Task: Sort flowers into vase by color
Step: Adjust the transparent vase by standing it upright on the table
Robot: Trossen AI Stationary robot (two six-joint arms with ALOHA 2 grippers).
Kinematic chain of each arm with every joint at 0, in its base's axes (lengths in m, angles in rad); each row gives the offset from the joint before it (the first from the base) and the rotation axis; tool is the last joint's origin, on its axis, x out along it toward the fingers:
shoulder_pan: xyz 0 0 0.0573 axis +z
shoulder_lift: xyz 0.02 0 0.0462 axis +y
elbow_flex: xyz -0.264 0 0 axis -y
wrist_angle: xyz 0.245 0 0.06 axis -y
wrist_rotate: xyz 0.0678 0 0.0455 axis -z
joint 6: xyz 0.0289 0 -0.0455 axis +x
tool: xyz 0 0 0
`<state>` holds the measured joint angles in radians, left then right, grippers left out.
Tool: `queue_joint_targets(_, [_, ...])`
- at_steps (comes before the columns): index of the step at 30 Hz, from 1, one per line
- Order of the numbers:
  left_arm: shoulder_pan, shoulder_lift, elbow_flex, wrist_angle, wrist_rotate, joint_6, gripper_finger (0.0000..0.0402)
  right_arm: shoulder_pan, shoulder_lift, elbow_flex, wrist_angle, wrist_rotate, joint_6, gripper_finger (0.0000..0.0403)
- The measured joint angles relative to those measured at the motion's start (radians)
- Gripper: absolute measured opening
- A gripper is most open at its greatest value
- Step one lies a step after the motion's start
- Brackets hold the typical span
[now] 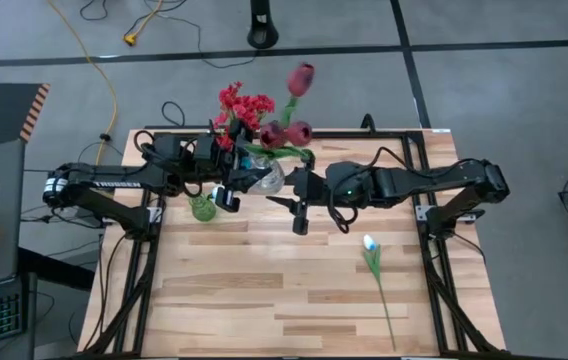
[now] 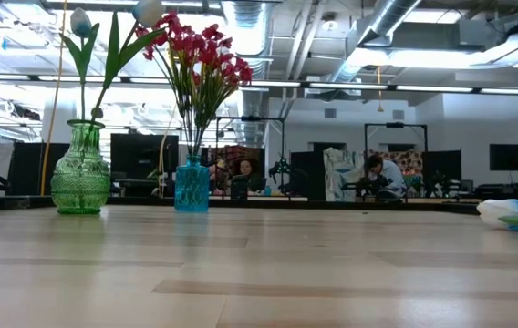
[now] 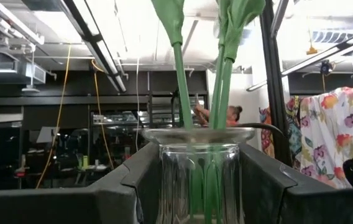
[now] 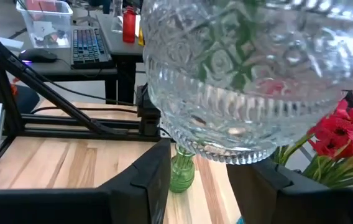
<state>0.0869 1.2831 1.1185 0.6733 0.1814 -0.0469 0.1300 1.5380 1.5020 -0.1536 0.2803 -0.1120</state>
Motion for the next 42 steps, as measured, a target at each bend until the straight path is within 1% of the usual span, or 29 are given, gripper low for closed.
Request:
queue_joint_targets(5, [0.000,-0.002,0.002,-0.001,0.002,0.001,0.0157,0.025,-0.035,-0.001,-0.014,0.042,0.001,0.0171])
queue_joint_targets(13, [0.000,-0.002,0.002,-0.006,0.026,0.001,0.0157,0.048,-0.079,-0.001,-0.037,0.045,0.002,0.0168])
queue_joint_targets(17, [0.001,0.001,-0.001,-0.013,0.021,0.002,0.0157,0.045,-0.082,-0.001,-0.079,0.044,0.032,0.0168])
queue_joint_targets(25, [0.002,0.005,-0.004,-0.014,0.019,0.002,0.0157,0.032,-0.079,0.002,-0.166,0.038,0.033,0.0168])
queue_joint_targets(42, [0.001,0.006,-0.006,-0.012,0.020,0.001,0.0157,0.033,-0.079,0.004,-0.224,0.036,0.033,0.0173])
